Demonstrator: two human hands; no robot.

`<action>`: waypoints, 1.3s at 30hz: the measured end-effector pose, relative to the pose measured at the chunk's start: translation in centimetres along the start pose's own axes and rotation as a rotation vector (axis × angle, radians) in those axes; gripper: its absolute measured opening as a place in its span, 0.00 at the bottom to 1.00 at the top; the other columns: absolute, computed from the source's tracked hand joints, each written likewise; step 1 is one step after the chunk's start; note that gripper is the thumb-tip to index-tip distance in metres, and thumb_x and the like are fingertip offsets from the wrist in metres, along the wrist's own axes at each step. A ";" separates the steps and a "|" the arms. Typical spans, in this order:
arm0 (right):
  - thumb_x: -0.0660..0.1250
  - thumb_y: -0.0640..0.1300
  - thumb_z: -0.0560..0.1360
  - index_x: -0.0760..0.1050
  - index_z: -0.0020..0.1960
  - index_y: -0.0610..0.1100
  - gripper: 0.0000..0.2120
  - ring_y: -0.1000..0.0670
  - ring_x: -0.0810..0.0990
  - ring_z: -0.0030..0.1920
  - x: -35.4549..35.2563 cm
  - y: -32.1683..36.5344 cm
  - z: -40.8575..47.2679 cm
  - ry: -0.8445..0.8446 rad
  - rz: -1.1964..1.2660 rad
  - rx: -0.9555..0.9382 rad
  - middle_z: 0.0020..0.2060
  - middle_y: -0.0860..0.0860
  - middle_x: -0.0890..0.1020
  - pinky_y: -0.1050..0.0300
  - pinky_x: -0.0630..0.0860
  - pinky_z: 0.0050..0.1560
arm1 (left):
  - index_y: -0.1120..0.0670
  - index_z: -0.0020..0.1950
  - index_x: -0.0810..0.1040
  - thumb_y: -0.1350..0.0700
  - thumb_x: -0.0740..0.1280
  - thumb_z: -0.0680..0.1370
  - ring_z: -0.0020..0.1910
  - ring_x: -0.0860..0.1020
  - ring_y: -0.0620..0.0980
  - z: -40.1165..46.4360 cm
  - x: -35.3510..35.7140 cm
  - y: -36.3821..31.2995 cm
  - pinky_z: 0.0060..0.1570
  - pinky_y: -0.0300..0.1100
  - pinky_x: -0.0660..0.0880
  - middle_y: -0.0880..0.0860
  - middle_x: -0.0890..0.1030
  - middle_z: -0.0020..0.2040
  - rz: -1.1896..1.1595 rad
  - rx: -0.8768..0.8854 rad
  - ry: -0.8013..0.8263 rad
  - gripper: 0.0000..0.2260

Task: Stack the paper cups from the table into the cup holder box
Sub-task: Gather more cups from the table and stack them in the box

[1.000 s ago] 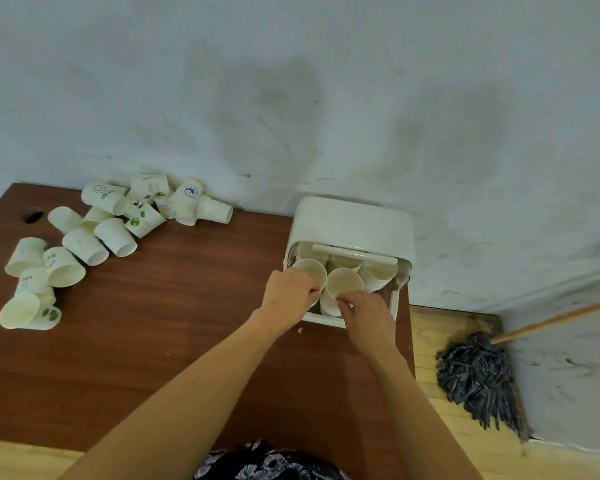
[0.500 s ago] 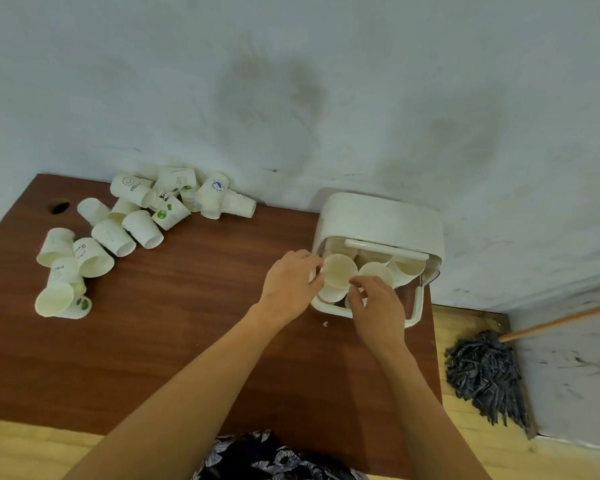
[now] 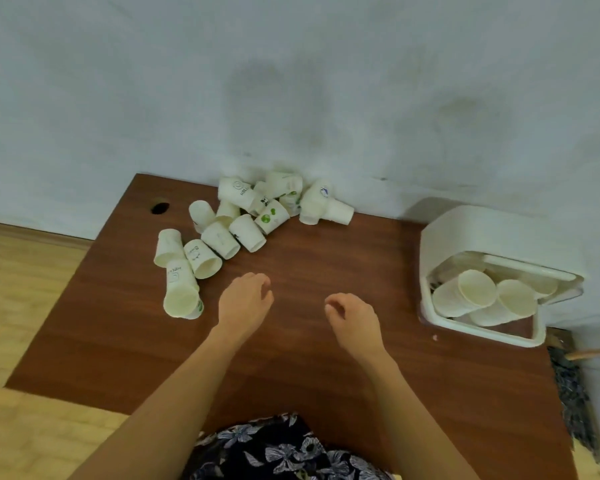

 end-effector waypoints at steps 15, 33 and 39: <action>0.62 0.46 0.80 0.79 0.58 0.50 0.10 0.56 0.77 0.49 13.0 12.2 6.2 0.191 -0.108 0.022 0.54 0.54 0.81 0.60 0.74 0.51 | 0.54 0.51 0.73 0.54 0.66 0.74 0.48 0.74 0.53 2.5 1.2 19.8 0.44 0.47 0.67 0.52 0.77 0.53 0.076 -0.247 0.179 0.07; 0.60 0.40 0.79 0.67 0.66 0.47 0.16 0.46 0.78 0.53 23.2 20.5 18.1 0.267 -0.544 -0.231 0.57 0.49 0.76 0.53 0.73 0.42 | 0.51 0.43 0.68 0.52 0.62 0.78 0.47 0.77 0.55 7.1 -0.4 19.2 0.39 0.44 0.67 0.52 0.75 0.52 -0.014 -0.133 0.167 0.06; 0.59 0.43 0.79 0.74 0.50 0.44 0.05 0.47 0.76 0.44 17.9 18.3 17.2 0.052 -0.375 -0.103 0.43 0.50 0.78 0.55 0.66 0.36 | 0.54 0.46 0.74 0.52 0.62 0.78 0.45 0.77 0.55 7.2 -1.8 17.5 0.39 0.44 0.70 0.53 0.78 0.46 -0.057 -0.092 0.132 0.07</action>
Point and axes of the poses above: each hand's wrist, its own z-axis towards the middle knuckle, its own x-axis out of the palm, y = z × x, the point moved 10 cm from there along z, towards the middle knuckle
